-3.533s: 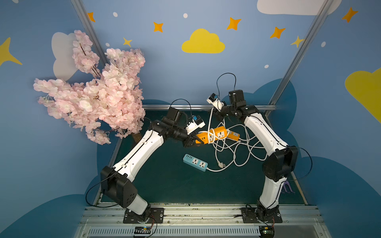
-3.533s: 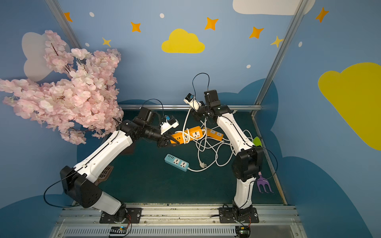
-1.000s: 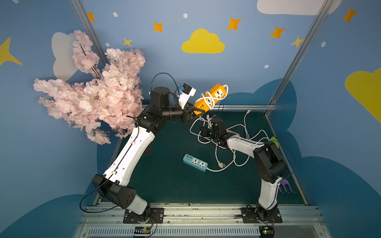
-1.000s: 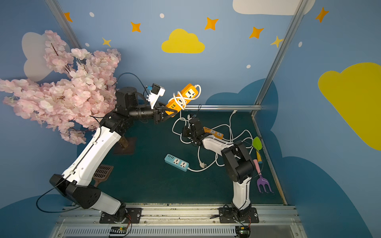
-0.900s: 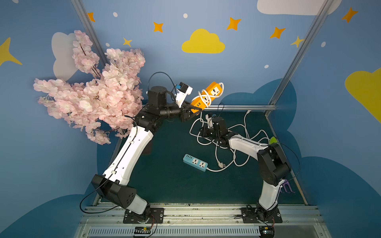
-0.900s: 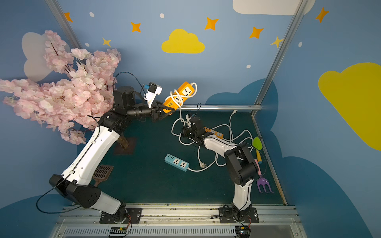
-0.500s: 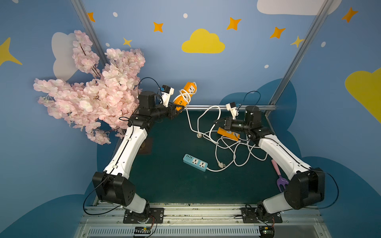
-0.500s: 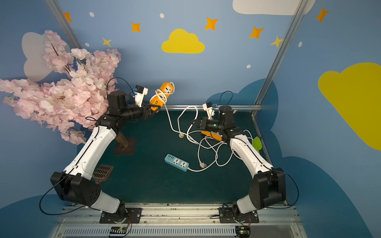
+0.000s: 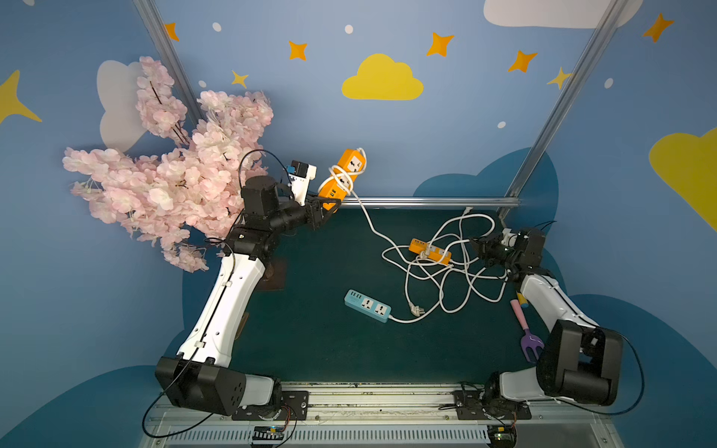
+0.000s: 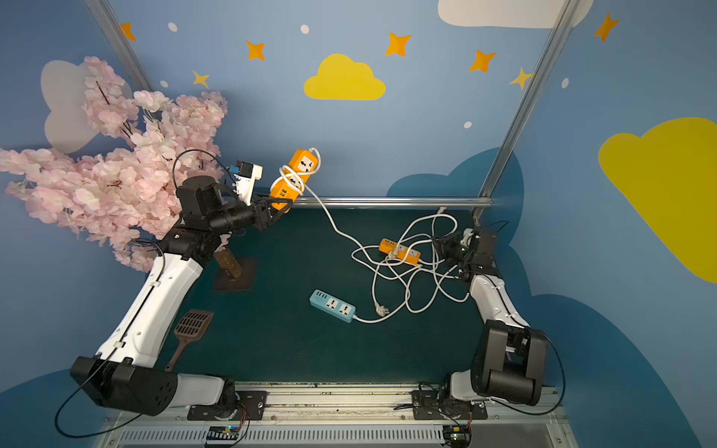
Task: Wrap the cord around the power strip
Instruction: Adjust the power cord, then wrap the power cord around the power strip.
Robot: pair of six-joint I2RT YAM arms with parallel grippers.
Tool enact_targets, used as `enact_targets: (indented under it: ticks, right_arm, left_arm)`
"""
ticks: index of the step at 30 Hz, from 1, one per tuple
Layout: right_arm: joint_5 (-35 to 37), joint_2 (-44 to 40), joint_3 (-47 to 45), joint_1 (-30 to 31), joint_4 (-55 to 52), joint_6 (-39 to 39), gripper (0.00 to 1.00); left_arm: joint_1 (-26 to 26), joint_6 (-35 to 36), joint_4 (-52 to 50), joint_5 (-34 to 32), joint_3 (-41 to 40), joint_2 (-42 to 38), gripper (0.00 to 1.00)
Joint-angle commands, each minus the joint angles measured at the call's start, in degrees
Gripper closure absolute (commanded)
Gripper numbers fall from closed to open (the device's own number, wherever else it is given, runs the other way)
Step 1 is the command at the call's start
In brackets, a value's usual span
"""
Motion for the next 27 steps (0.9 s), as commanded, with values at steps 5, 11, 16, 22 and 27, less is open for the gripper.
enact_targets:
  ticks: [5, 11, 16, 22, 27]
  right_arm:
    - [5.9, 1.1, 3.8, 2.4, -20.1, -15.1, 0.72]
    - [34.0, -1.8, 14.0, 10.2, -44.0, -29.5, 0.30]
    - [41.9, 1.6, 21.7, 20.3, -46.2, -41.0, 0.17]
    - [16.5, 2.5, 12.0, 29.6, -9.0, -48.8, 0.16]
    - [17.6, 7.9, 10.6, 35.8, 8.9, -59.0, 0.16]
  left_arm:
    - [-4.5, -0.8, 2.8, 5.8, 7.7, 4.2, 0.97]
    - [-7.5, 0.8, 0.6, 6.1, 12.0, 6.5, 0.97]
    - [-8.8, 0.7, -0.2, 6.5, 13.4, 7.5, 0.97]
    - [-10.5, 0.4, -0.8, 5.8, 14.4, 8.6, 0.97]
    - [-11.9, 0.5, -2.5, 5.4, 16.3, 9.2, 0.98]
